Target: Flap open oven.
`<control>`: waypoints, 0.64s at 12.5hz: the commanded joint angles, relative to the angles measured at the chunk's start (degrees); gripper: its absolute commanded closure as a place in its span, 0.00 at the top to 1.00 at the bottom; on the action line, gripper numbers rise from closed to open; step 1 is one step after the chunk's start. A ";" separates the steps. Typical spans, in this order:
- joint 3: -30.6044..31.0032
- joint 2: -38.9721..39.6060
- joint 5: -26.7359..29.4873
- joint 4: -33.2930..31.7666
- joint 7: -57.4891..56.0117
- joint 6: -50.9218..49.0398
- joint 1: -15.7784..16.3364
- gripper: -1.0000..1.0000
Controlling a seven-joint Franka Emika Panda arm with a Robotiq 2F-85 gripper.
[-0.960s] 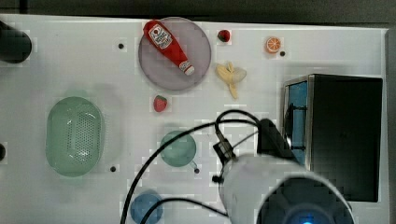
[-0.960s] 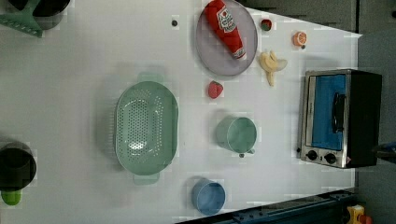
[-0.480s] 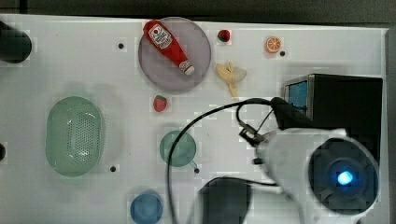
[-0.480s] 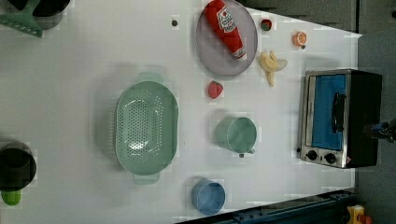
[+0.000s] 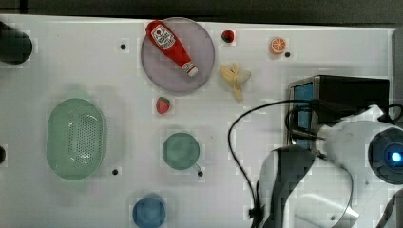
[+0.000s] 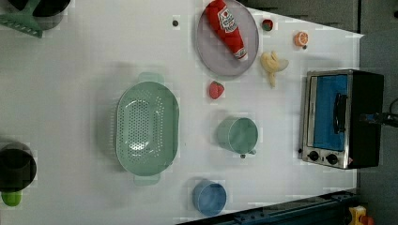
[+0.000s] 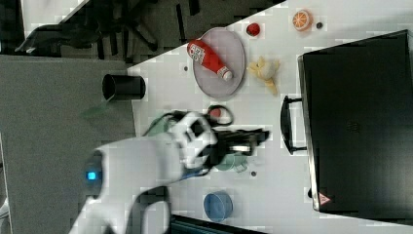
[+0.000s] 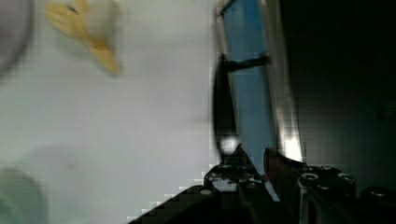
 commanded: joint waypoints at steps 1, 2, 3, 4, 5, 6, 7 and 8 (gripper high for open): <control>-1.12 2.93 0.47 -0.28 -13.03 4.66 -0.88 0.17; -1.29 4.58 0.70 -0.29 -13.03 5.16 -0.92 0.17; -1.30 6.08 0.81 -0.30 -13.02 5.44 -0.94 0.17; -1.17 7.29 0.87 -0.29 -13.04 5.62 -0.89 0.17; -1.14 8.44 0.87 -0.29 -12.98 6.35 -0.88 0.17; -1.15 9.47 0.87 -0.32 -12.96 7.25 -0.90 0.17; -1.10 10.36 0.87 -0.39 -12.97 8.16 -0.86 0.17; -0.82 11.08 0.87 -0.41 -12.92 8.51 -0.84 0.17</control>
